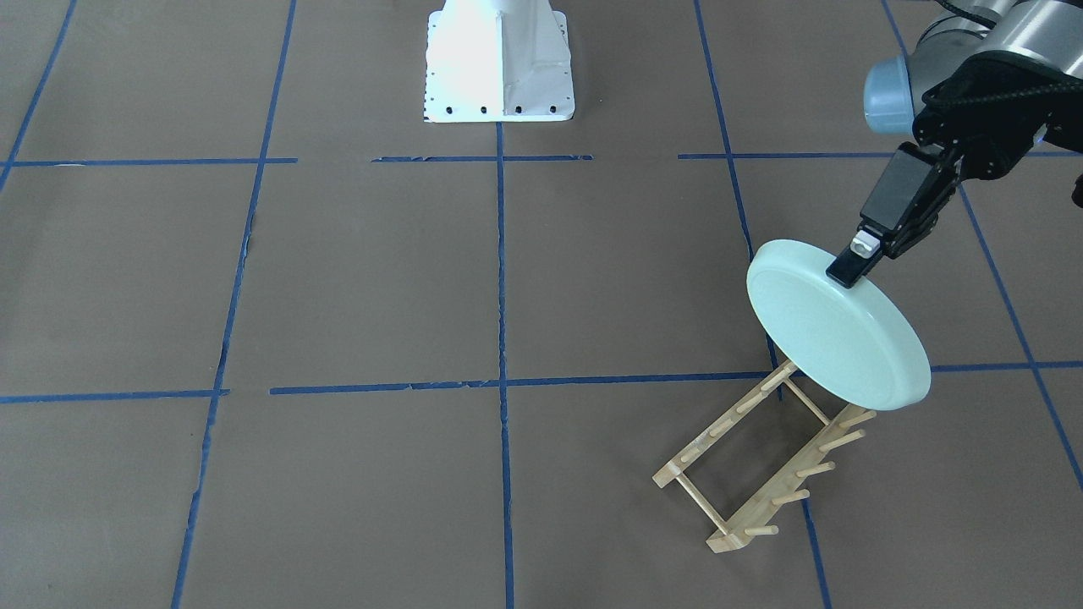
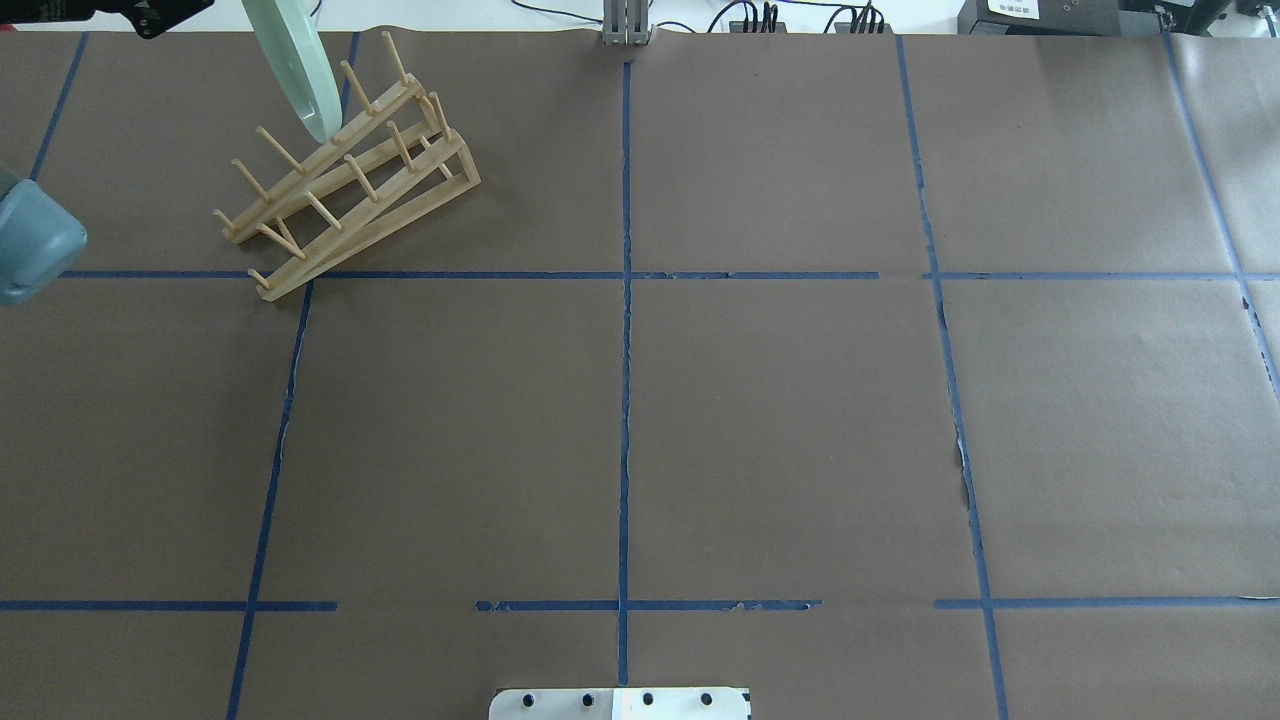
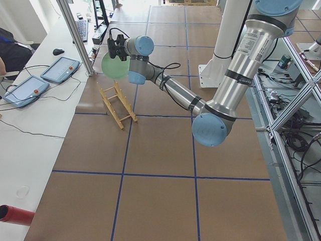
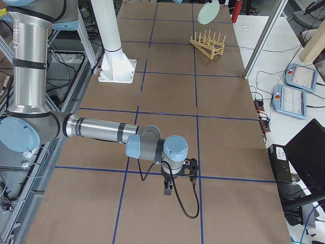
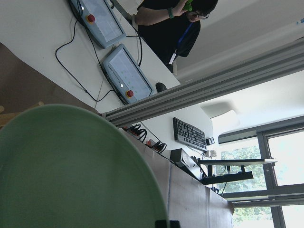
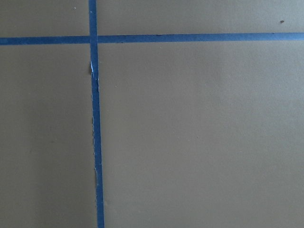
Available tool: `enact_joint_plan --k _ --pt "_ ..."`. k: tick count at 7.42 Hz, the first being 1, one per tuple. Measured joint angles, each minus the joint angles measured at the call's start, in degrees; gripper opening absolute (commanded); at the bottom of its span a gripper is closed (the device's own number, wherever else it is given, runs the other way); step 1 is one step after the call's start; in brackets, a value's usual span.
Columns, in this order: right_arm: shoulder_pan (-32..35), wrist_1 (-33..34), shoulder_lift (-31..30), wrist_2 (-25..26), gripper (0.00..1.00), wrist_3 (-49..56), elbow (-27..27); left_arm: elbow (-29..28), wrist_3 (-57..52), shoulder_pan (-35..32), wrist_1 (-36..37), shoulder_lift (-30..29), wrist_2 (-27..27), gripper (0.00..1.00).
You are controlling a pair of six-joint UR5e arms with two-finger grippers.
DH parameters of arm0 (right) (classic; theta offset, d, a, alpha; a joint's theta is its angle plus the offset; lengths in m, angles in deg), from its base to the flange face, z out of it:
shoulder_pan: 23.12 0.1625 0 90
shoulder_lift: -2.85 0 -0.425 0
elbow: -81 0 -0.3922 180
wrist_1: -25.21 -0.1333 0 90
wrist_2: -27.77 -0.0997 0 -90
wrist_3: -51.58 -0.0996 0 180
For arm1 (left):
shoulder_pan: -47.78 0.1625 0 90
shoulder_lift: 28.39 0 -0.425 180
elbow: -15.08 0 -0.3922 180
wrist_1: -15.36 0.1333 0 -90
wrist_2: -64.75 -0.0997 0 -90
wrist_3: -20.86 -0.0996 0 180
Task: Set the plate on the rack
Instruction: 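Carry the upright plate with the left gripper over the wooden rack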
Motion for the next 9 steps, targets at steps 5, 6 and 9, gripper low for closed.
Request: enact_joint_plan --k 5,6,9 --pt "0.03 0.0 0.0 0.0 1.0 0.0 0.01 -14.58 0.4 2.97 -14.95 -5.51 -12.66 0.0" --pt "0.02 0.02 0.0 0.0 1.0 0.0 0.01 -16.37 0.38 3.96 -16.35 -6.1 -14.16 0.0" --pt "0.01 0.01 0.0 0.0 1.0 0.0 0.02 -20.51 0.27 5.64 -18.16 -7.53 -15.85 0.0"
